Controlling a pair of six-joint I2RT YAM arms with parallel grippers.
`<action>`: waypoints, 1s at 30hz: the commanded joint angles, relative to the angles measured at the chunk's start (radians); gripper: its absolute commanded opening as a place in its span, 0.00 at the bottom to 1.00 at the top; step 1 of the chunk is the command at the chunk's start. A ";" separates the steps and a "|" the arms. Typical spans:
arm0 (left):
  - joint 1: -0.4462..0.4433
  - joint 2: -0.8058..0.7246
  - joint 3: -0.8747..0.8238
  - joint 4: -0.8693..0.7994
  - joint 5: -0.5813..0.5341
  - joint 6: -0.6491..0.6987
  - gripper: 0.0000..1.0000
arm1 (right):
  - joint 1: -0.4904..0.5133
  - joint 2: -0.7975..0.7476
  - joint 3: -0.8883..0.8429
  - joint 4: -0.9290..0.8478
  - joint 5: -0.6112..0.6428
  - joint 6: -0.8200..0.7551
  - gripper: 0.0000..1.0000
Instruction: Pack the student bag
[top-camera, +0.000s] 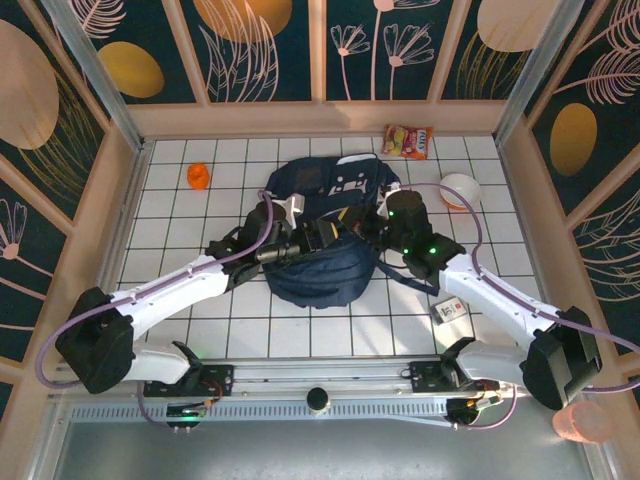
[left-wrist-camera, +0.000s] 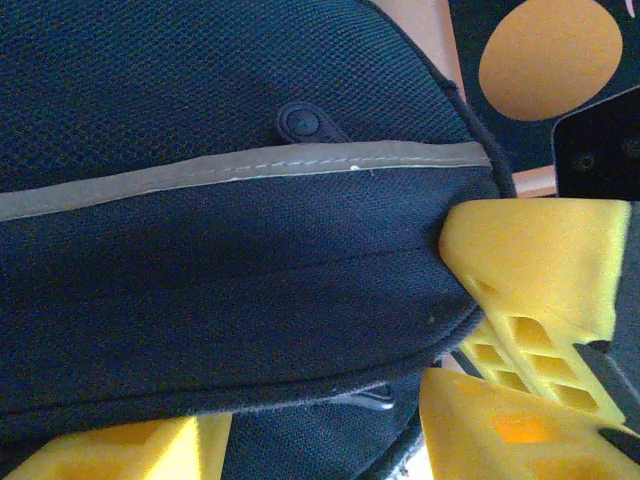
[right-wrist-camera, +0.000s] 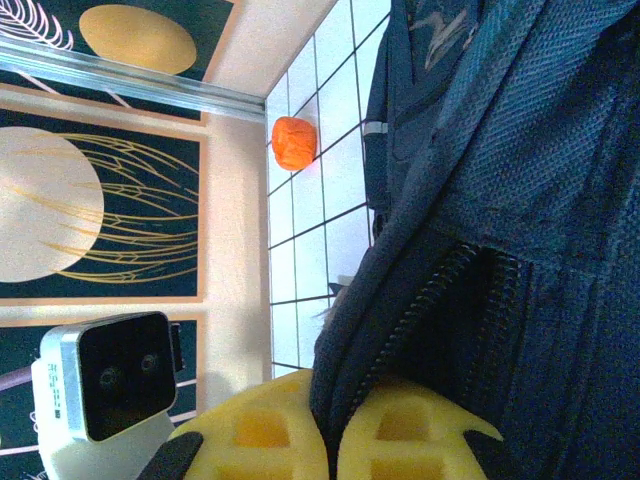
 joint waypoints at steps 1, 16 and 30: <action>-0.003 0.020 0.030 -0.002 0.007 -0.088 0.50 | 0.010 -0.043 0.058 0.163 -0.054 -0.001 0.00; -0.035 0.030 0.036 0.024 0.054 -0.364 0.38 | 0.012 -0.016 0.068 0.175 -0.059 0.003 0.00; -0.076 0.104 0.055 0.056 0.019 -0.434 0.18 | 0.010 -0.023 0.067 0.171 -0.073 -0.002 0.00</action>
